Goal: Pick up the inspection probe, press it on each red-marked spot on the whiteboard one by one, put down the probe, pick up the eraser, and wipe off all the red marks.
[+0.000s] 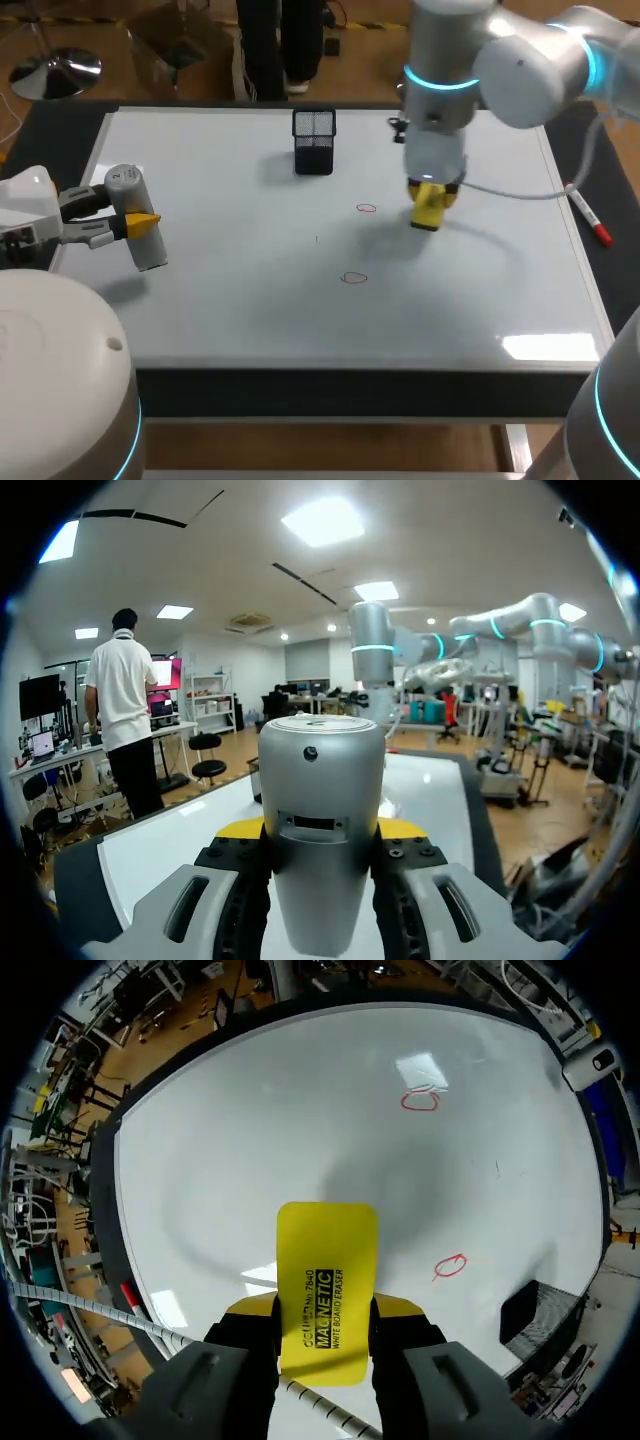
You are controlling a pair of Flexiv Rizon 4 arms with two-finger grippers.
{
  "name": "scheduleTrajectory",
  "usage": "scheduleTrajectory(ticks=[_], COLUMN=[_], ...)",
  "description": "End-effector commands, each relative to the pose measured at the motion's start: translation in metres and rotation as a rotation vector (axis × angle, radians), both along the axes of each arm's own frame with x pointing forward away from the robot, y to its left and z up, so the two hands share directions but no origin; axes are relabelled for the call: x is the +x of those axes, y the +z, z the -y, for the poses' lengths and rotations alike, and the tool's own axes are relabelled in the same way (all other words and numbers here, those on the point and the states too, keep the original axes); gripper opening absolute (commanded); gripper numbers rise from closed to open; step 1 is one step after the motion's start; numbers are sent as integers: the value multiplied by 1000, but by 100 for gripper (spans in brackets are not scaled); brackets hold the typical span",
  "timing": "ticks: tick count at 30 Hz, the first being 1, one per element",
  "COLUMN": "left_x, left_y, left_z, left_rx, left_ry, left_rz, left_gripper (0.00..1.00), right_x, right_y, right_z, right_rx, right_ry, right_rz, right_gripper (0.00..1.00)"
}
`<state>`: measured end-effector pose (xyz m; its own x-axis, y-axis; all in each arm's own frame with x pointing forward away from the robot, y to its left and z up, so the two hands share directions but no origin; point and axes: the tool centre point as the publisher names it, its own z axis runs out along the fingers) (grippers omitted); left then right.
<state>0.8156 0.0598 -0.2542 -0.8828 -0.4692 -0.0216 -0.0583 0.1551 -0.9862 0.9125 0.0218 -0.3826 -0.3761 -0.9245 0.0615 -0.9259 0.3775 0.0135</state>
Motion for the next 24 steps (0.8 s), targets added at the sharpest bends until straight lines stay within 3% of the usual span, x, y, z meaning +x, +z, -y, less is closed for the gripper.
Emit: scheduleTrajectory(ticks=[1,13,24], left_x=[0,0,0], left_y=[1,1,1], left_z=[0,0,0], left_rx=[0,0,0], left_ry=[0,0,0], left_rz=[1,1,1], left_gripper=[0,0,0], right_x=[-20,-43,-57], right_y=[9,1,0], right_z=[58,121,133], right_rx=[28,58,59], right_ry=[-41,-199,-247], right_rz=[16,8,6], right_gripper=[0,0,0])
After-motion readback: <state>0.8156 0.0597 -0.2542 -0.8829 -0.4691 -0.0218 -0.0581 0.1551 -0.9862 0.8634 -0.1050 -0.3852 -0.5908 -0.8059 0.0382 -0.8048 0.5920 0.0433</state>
